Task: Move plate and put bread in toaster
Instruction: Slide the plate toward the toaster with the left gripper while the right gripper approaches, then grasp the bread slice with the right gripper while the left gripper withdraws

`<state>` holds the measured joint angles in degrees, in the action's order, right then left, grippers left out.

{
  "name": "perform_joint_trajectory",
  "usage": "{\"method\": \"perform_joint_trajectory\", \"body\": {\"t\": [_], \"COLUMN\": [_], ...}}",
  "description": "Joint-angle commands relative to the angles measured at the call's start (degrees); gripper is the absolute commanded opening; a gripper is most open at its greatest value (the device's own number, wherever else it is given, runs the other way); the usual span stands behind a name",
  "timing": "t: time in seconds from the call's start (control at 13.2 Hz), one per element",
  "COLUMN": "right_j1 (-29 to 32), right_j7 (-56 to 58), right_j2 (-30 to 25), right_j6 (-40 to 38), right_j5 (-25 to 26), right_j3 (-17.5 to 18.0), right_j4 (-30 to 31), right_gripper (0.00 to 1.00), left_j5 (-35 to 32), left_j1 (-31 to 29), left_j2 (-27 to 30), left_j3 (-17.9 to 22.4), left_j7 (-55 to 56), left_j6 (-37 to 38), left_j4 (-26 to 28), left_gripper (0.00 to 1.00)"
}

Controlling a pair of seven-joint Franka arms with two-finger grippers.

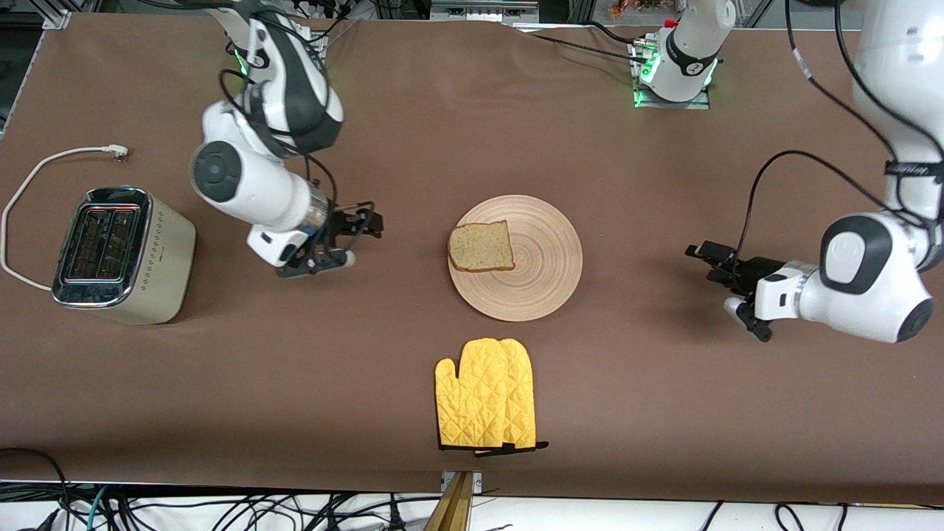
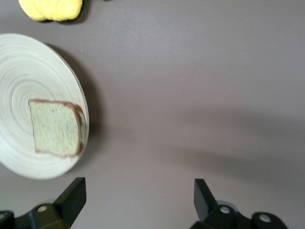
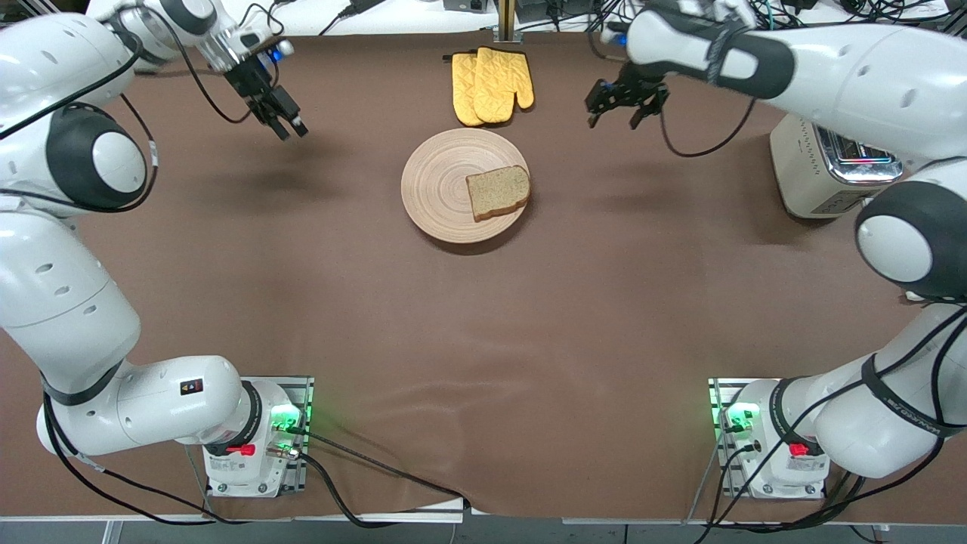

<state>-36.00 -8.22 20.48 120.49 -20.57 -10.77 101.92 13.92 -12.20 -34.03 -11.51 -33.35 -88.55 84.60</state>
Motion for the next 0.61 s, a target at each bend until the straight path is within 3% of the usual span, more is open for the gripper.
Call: {"method": "perform_joint_trajectory", "body": {"t": [0.0, 0.23, 0.46, 0.53], "right_j1": [-5.4, -9.7, -11.1, -11.5], "right_j7": [-6.4, -10.1, -11.6, -11.9], "right_j2": [3.4, 8.0, 10.0, 10.8], "right_j6": [7.1, 14.9, 17.0, 18.3], "right_j5": [-2.8, -4.8, -4.8, -4.8], "right_j3": [-0.6, -0.6, -0.6, -0.6], "right_j4": [-0.5, -0.8, -0.9, -0.9], "right_gripper": [1.0, 0.98, 0.75, 0.67], "left_j5": [-12.9, -18.8, -22.2, -22.3], "left_j1": [6.2, 11.1, 15.0, 19.2], "left_j2": [5.8, 8.7, 10.6, 12.1], "left_j3": [-0.6, -0.7, 0.2, 3.5], "left_j7": [7.5, 17.1, 19.4, 21.8], "left_j6": [0.4, 0.6, 0.5, 0.5], "left_j4": [-2.0, -3.4, -8.5, -9.4], "left_gripper": [1.0, 1.0, 1.0, 1.0]}}
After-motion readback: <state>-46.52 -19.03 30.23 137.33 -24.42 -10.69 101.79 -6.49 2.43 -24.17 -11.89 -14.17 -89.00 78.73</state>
